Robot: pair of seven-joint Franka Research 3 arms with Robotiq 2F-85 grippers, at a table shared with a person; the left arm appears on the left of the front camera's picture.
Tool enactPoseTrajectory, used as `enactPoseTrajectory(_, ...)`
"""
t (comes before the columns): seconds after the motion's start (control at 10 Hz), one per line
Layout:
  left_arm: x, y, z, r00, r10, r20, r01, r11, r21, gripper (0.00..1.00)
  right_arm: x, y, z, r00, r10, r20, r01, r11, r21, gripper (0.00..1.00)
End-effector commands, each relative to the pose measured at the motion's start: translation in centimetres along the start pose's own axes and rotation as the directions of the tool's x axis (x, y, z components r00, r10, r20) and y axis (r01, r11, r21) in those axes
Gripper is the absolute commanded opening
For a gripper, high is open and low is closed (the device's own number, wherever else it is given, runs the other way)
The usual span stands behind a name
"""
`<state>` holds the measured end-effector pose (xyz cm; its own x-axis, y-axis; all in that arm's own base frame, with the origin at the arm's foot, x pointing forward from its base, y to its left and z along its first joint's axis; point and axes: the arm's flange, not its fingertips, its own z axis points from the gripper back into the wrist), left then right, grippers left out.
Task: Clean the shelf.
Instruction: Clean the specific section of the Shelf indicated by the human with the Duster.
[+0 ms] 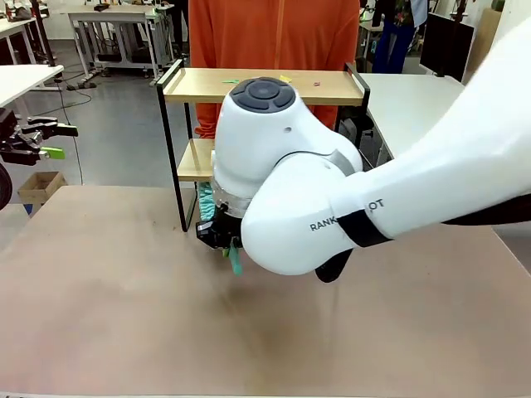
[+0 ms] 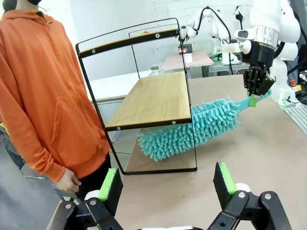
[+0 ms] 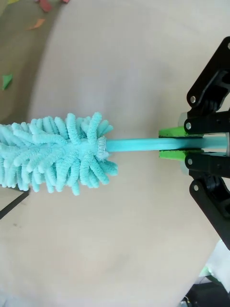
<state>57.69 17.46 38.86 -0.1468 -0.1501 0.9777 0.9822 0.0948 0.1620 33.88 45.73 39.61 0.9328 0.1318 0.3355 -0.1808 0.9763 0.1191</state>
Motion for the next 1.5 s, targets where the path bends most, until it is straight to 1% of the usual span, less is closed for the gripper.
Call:
enactPoseTrajectory(0.0,0.3,-0.2,0.1,1.000,-0.004,0.004,0.004,1.000,0.001,1.00,0.9,2.6,-1.7,0.996,-0.085,0.022,0.084,0.996,0.004,0.13)
enactPoseTrajectory(0.1,0.3,-0.2,0.1,1.000,-0.004,0.004,0.004,1.000,0.001,1.00,0.2,2.0,-0.7,0.999,-0.033,-0.004,0.033,0.999,-0.015,0.13)
enactPoseTrajectory(0.2,0.3,-0.2,0.1,1.000,-0.004,0.004,0.004,1.000,0.001,1.00,0.3,0.7,-0.8,1.000,-0.026,-0.004,0.026,1.000,0.003,0.13)
enactPoseTrajectory(0.5,0.3,-0.2,0.1,1.000,-0.004,0.004,0.004,1.000,0.001,1.00,0.3,1.1,-1.3,1.000,-0.027,-0.013,0.027,1.000,0.000,0.13)
enactPoseTrajectory(0.6,0.3,-0.2,0.1,1.000,-0.004,0.004,0.004,1.000,0.001,1.00,-0.1,2.3,-1.3,0.997,-0.057,0.059,0.055,0.998,0.022,0.13)
enactPoseTrajectory(0.7,0.3,-0.2,0.1,1.000,-0.004,0.004,0.004,1.000,0.001,1.00,0.2,3.2,-1.0,0.993,-0.074,0.094,0.070,0.996,0.053,0.13)
enactPoseTrajectory(0.9,0.3,-0.2,0.1,1.000,-0.004,0.004,0.004,1.000,0.001,1.00,1.5,4.5,-1.9,0.986,-0.116,0.119,0.110,0.992,0.061,0.13)
enactPoseTrajectory(1.1,0.3,-0.2,0.1,1.000,-0.004,0.004,0.004,1.000,0.001,1.00,3.1,5.3,-3.8,0.976,-0.171,0.136,0.166,0.985,0.045,0.13)
enactPoseTrajectory(1.2,0.3,-0.2,0.1,1.000,-0.004,0.004,0.004,1.000,0.001,1.00,3.7,5.6,-4.8,0.966,-0.203,0.157,0.203,0.979,0.017,0.13)
enactPoseTrajectory(1.4,0.3,-0.2,0.1,1.000,-0.004,0.004,0.004,1.000,0.001,1.00,4.7,6.2,-6.4,0.948,-0.245,0.203,0.246,0.969,0.022,0.13)
